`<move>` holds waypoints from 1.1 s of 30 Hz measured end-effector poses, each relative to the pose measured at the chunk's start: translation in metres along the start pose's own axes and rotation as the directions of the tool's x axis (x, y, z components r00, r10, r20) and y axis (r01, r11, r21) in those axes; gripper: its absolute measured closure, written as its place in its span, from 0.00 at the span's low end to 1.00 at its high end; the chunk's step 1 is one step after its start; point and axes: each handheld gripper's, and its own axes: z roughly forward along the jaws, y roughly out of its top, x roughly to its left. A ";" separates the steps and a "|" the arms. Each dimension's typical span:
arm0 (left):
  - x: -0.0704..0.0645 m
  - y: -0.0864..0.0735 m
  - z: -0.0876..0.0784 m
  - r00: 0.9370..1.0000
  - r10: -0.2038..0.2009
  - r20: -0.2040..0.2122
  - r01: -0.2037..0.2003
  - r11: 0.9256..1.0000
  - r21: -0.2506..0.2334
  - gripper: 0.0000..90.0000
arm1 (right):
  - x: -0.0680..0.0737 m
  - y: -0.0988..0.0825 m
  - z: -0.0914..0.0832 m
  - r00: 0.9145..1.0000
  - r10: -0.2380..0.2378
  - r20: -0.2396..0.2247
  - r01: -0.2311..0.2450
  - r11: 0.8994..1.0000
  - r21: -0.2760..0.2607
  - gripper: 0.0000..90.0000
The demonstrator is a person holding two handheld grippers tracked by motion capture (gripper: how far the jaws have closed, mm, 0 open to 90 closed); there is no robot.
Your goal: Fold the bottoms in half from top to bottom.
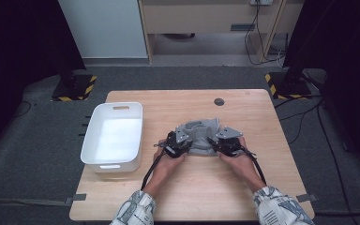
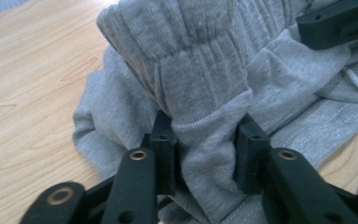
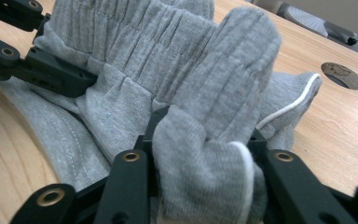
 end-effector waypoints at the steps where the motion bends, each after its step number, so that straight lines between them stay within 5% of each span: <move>1: 0.000 0.001 -0.001 1.000 0.002 -0.002 -0.002 1.000 -0.002 0.69 | 0.000 0.001 -0.001 1.000 0.001 -0.002 -0.001 1.000 0.003 0.69; 11: 0.001 0.002 -0.013 1.000 -0.006 0.015 0.006 1.000 -0.024 0.47 | 0.002 0.009 -0.007 1.000 0.022 -0.014 -0.022 1.000 0.004 0.53; 20: 0.008 0.007 -0.025 0.998 -0.055 0.034 0.058 0.994 -0.091 0.45 | 0.000 0.017 -0.017 0.999 0.040 -0.020 -0.041 0.999 -0.031 0.48; 33: 0.009 0.016 -0.033 0.999 -0.044 0.025 0.046 0.992 -0.118 0.44 | -0.001 0.022 -0.022 0.998 0.060 -0.036 -0.062 0.997 -0.037 0.39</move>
